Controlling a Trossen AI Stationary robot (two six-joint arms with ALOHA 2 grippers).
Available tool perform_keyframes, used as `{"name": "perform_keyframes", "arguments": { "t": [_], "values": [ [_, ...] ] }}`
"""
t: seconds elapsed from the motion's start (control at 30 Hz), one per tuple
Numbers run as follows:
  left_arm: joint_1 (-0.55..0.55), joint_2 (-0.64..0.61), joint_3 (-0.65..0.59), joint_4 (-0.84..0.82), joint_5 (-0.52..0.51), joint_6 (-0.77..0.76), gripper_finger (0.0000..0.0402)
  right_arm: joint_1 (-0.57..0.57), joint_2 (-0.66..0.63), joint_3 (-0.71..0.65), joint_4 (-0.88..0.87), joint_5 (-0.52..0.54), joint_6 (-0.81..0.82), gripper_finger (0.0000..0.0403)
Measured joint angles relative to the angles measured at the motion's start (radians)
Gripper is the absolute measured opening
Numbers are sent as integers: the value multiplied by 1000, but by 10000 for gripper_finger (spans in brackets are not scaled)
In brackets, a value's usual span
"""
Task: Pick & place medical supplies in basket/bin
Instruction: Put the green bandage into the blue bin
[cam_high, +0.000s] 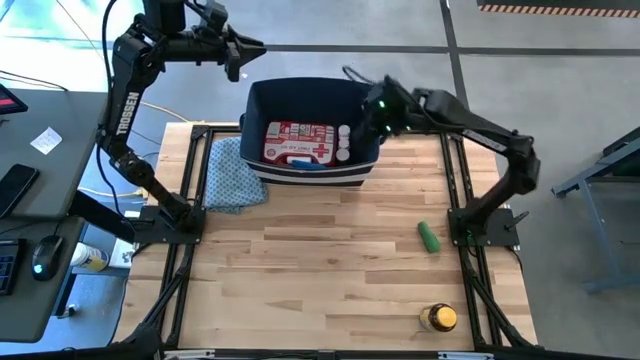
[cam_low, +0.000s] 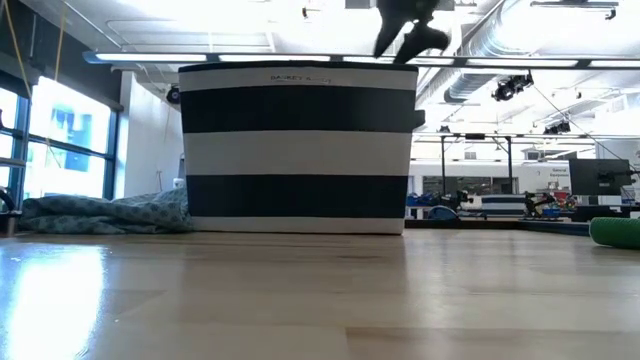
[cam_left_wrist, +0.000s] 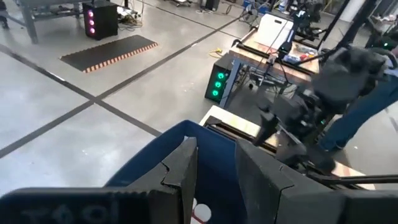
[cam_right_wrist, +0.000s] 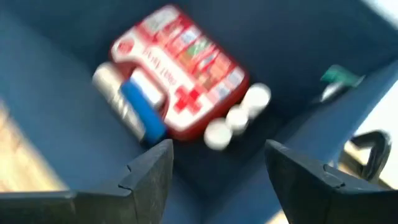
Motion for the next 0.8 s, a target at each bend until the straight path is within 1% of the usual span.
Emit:
{"name": "perform_keyframes", "arguments": {
  "t": [0.1, 0.2, 0.3, 0.4, 0.53, 0.67, 0.73, 0.8],
  "values": [
    [0, -11, 0, -18, -3, -30, 144, 55, -85, -109, -4, 0, 49, 243],
    [0, -26, 0, -42, -4, -70, 144, 118, -198, -259, 51, 13, 149, 243],
    [-1, -39, 0, -72, -5, -66, 144, 189, -324, -411, 125, 57, 269, 243],
    [-1, -39, 0, -118, -5, -73, 144, 255, -434, -532, 148, 111, 381, 243],
    [-1, -45, 0, -198, -5, -124, 144, 323, -555, -639, 119, 150, 486, 243],
    [-2, -51, 0, -258, -4, -119, 144, 371, -625, -721, 73, 174, 557, 243],
    [-20, -48, 0, -277, -12, -126, 144, 382, -643, -760, 36, 151, 595, 243],
    [-52, -48, 0, -287, -40, -128, 144, 386, -650, -799, 5, 103, 641, 243]
  ]
}}
